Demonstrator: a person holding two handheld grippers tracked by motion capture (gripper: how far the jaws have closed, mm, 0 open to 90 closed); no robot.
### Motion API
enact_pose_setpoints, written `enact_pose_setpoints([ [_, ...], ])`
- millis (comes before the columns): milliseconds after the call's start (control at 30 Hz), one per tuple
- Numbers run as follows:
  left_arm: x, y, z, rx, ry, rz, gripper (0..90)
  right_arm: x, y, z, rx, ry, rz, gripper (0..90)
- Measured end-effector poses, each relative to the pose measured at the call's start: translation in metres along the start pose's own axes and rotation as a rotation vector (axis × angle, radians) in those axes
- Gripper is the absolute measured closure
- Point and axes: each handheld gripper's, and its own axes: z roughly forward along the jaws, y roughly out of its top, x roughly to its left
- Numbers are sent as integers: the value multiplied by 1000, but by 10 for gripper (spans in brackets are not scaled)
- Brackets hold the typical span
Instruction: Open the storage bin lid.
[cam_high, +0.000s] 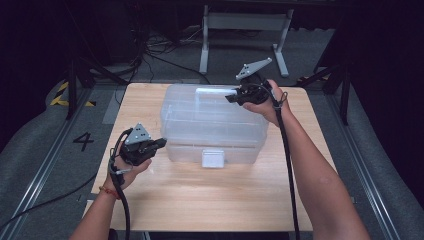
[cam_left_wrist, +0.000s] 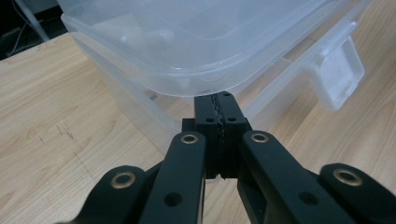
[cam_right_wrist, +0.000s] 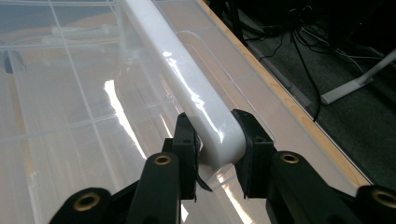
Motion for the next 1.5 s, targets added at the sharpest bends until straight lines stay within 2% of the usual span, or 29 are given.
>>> enact_pose_setpoints([
  [367,1,0,-1,10,-7,6,898,2,1,-4,-31,10,6,663],
  [533,2,0,-1,16,-1,14,898,2,-3,-17,-65,-5,7,600],
  [733,4,0,-2,12,2,9,898,-1,-13,-42,-116,-19,30,539],
  [833,4,0,-3,17,5,11,898,1,-23,-54,-124,-39,25,520],
  [1100,4,5,-4,8,12,19,897,2,-59,-84,-166,-71,56,479],
  [1167,4,6,-5,7,10,15,898,2,-62,-86,-173,-70,59,477],
  [1233,5,7,-5,7,13,20,897,2,-77,-93,-175,-84,69,475],
  [1367,6,9,-6,2,14,18,897,3,-92,-97,-185,-87,82,475],
  [1467,6,9,-5,11,20,17,897,4,-102,-98,-212,-73,100,479],
  [1500,6,9,-4,14,16,16,897,6,-110,-103,-241,-77,106,477],
])
